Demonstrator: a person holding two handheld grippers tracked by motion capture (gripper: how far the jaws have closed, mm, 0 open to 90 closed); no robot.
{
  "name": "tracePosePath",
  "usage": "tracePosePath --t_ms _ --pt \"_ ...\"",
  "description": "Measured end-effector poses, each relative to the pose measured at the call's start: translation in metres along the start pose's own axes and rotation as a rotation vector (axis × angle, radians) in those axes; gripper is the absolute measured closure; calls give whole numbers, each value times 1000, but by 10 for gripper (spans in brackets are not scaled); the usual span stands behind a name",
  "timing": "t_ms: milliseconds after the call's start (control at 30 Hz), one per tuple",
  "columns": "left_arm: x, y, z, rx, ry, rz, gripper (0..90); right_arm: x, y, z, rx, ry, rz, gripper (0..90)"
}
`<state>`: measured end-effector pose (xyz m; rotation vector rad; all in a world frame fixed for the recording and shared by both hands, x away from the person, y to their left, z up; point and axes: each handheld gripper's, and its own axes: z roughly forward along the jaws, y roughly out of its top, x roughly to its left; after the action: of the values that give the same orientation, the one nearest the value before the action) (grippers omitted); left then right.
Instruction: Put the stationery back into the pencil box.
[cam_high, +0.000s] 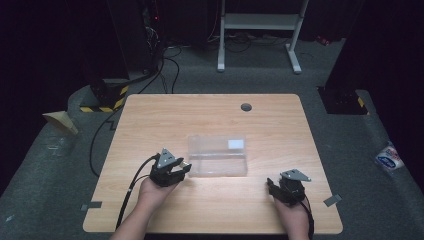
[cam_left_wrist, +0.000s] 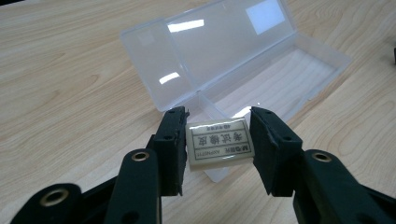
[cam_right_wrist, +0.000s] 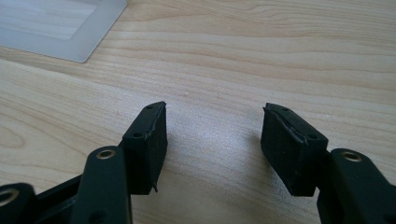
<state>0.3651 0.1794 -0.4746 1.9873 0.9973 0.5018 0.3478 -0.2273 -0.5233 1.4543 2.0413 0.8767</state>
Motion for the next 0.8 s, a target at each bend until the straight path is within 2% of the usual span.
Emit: tracePosePath --t_ms 67,333,400,433,600,667,800 --pt "0 4 2 9 2 24 569 0 0 0 0 0 0 406" --pt "8 16 7 6 -12 39 569 0 0 0 1 0 2 406" --pt "10 17 10 9 -23 32 568 0 0 0 1 1 1 406" --pt "10 17 12 14 -23 45 568 0 0 0 1 2 1 406" --pt "12 17 18 20 -50 51 568 0 0 0 0 2 3 406" --pt "11 16 20 33 -50 72 568 0 0 0 0 2 3 406" --pt "11 16 22 31 -56 67 568 0 0 0 0 1 2 406"
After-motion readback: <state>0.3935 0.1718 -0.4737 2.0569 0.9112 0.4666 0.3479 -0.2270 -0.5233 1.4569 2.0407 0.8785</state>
